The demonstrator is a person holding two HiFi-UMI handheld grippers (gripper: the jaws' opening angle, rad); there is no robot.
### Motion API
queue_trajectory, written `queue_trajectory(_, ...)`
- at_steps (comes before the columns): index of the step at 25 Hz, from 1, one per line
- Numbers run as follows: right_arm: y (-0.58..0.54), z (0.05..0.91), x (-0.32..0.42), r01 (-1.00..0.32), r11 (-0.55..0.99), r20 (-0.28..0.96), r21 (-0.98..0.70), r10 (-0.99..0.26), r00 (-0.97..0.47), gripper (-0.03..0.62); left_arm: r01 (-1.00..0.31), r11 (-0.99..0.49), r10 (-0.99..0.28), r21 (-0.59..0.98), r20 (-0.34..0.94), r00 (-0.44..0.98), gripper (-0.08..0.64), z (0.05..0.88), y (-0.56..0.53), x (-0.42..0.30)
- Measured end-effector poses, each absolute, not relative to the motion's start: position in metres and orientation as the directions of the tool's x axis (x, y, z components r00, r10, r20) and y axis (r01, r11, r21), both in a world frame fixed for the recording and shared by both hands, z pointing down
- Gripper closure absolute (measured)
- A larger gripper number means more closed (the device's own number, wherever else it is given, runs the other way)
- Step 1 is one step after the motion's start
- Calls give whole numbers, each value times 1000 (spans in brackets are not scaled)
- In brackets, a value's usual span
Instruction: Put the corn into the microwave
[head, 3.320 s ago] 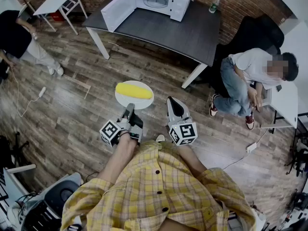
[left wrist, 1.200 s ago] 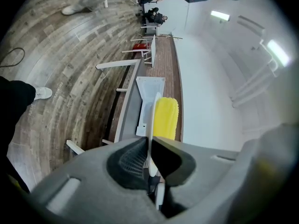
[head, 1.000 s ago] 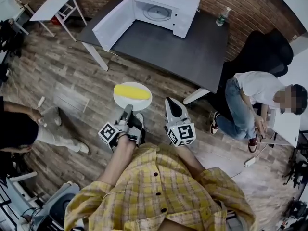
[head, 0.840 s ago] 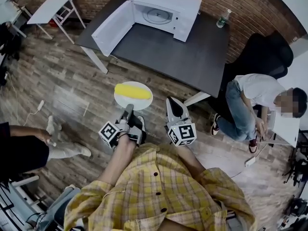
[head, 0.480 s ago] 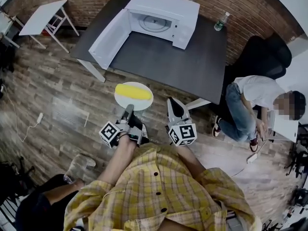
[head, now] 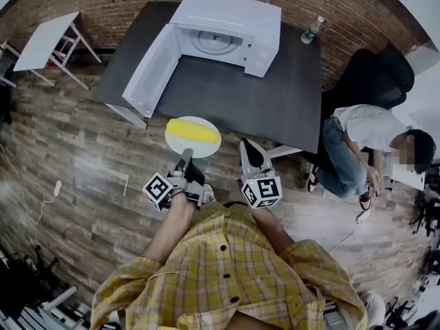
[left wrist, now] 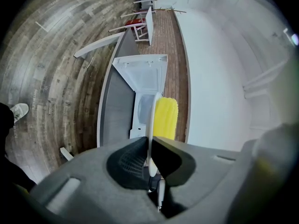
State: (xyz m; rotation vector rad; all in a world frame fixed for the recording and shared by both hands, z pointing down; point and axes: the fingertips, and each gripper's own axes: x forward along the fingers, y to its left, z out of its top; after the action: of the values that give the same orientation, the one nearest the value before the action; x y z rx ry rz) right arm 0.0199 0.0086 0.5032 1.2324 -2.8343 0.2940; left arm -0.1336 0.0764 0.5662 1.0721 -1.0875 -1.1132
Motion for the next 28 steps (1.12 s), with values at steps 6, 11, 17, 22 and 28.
queue_trajectory(6, -1, 508, 15, -750, 644, 128, -151, -740, -661, 592, 148, 117, -985, 982, 96, 143, 537, 571, 59, -139)
queue_trajectory(11, -7, 512, 18, -765, 622, 137, -164, -754, -642, 592, 148, 162, -975, 976, 136, 174, 537, 587, 56, -134)
queue_trajectory(17, -21, 511, 17, -761, 629, 136, -159, -750, -648, 592, 157, 159, -976, 975, 131, 174, 535, 590, 45, -135)
queue_trajectory(22, -51, 512, 16, -762, 626, 130, -167, -752, -647, 592, 152, 152, -978, 977, 126, 168, 535, 586, 19, -138)
queue_trajectory(28, -87, 509, 6, -746, 645, 110, -166, -740, -664, 592, 158, 120, -985, 980, 98, 141, 535, 576, -18, -146)
